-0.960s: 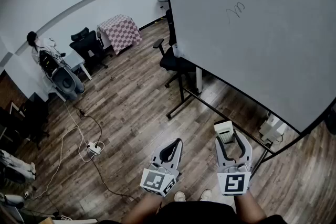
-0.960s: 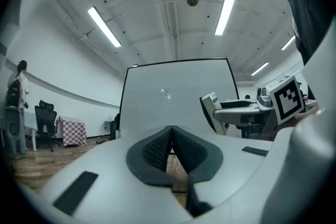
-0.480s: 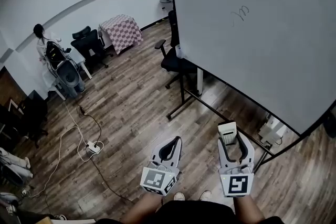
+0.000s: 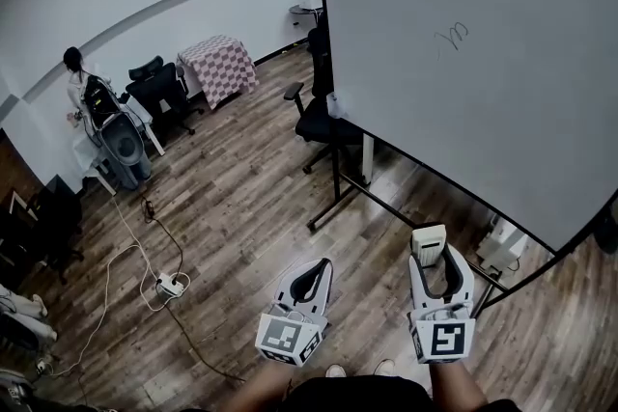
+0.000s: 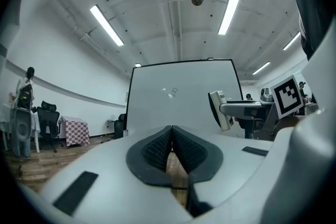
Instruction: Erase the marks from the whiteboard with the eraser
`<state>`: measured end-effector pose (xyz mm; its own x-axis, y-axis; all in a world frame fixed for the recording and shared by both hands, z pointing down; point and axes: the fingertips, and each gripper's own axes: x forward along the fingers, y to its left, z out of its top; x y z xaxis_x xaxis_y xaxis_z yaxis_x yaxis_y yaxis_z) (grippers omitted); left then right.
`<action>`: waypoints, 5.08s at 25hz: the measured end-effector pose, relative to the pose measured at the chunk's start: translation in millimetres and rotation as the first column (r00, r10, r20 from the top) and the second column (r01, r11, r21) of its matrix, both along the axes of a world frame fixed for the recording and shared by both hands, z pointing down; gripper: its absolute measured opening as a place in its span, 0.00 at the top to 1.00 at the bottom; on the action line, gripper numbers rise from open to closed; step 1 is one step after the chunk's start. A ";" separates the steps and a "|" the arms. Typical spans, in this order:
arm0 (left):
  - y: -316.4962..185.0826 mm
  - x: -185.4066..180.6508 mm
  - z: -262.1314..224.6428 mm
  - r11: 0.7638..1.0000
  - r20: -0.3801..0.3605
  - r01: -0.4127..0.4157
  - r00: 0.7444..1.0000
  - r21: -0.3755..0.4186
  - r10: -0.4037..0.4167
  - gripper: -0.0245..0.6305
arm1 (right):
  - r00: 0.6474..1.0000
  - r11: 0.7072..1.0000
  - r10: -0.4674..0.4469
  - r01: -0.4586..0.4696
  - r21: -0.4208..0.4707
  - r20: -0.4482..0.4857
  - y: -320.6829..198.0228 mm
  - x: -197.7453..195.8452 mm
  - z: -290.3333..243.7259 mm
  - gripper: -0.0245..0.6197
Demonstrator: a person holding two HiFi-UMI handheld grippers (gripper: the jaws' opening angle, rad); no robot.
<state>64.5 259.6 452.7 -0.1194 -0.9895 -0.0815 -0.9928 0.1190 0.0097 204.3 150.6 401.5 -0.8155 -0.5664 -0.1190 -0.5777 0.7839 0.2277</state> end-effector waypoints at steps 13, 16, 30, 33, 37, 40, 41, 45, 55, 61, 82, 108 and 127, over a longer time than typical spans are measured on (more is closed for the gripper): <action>-30.7 -41.5 6.8 0.999 0.019 -0.053 0.998 -0.003 0.053 0.93 | 0.998 0.998 0.061 -0.062 0.021 0.026 -23.2 -34.4 -0.4 0.58; -53.3 -46.3 10.1 0.998 0.013 -0.064 0.998 -0.011 0.065 0.93 | 0.997 0.997 0.068 -0.069 0.020 0.038 -46.2 -40.8 0.8 0.58; -179.2 -91.2 4.7 0.994 0.021 -0.106 0.994 -0.025 0.107 0.93 | 0.991 0.992 0.128 -0.129 0.008 0.033 -170.4 -70.1 0.8 0.58; -212.1 -88.8 -0.5 0.990 0.032 -0.139 0.990 -0.015 0.139 0.93 | 0.989 0.989 0.145 -0.145 0.016 0.031 -199.1 -70.7 -1.6 0.58; -248.9 -88.5 -5.1 0.986 0.050 -0.164 0.985 -0.001 0.164 0.93 | 0.981 0.983 0.182 -0.183 0.011 0.065 -234.8 -68.0 -6.3 0.58; -270.2 -92.1 -4.8 0.983 0.024 -0.183 0.983 0.010 0.183 0.93 | 0.978 0.980 0.199 -0.200 0.010 0.063 -255.6 -67.8 -3.2 0.58; -276.5 -94.1 -3.4 0.982 0.004 -0.190 0.982 0.013 0.190 0.93 | 0.976 0.978 0.207 -0.208 0.007 0.064 -262.3 -66.9 -1.8 0.58; -301.1 -105.0 3.8 0.982 -0.015 -0.189 0.982 0.000 0.189 0.93 | 0.978 0.977 0.207 -0.209 0.050 0.035 -285.1 -71.1 -7.2 0.58; -380.6 -118.8 8.5 0.950 -0.003 -0.312 0.950 0.002 0.312 0.93 | 0.959 0.955 0.283 -0.284 0.080 0.024 -340.7 -92.9 -12.2 0.58; -427.8 -147.9 -15.1 0.920 0.057 -0.392 0.919 0.013 0.390 0.93 | 0.921 0.914 0.388 -0.390 0.112 0.035 -376.0 -106.0 -35.0 0.58; -525.8 -215.0 -54.3 0.751 0.134 -0.656 0.753 0.077 0.644 0.93 | 0.691 0.611 0.721 -0.596 0.520 -0.056 -448.4 -160.4 -161.8 0.58; -549.8 -162.3 -61.3 0.734 0.107 -0.670 0.743 0.112 0.661 0.93 | 0.540 0.507 0.815 -0.489 0.710 -0.210 -504.4 -154.7 -256.9 0.58; -562.0 -153.4 -56.3 0.739 0.069 -0.664 0.747 0.114 0.661 0.93 | 0.492 0.530 0.817 -0.439 0.725 -0.300 -513.1 -174.7 -220.0 0.59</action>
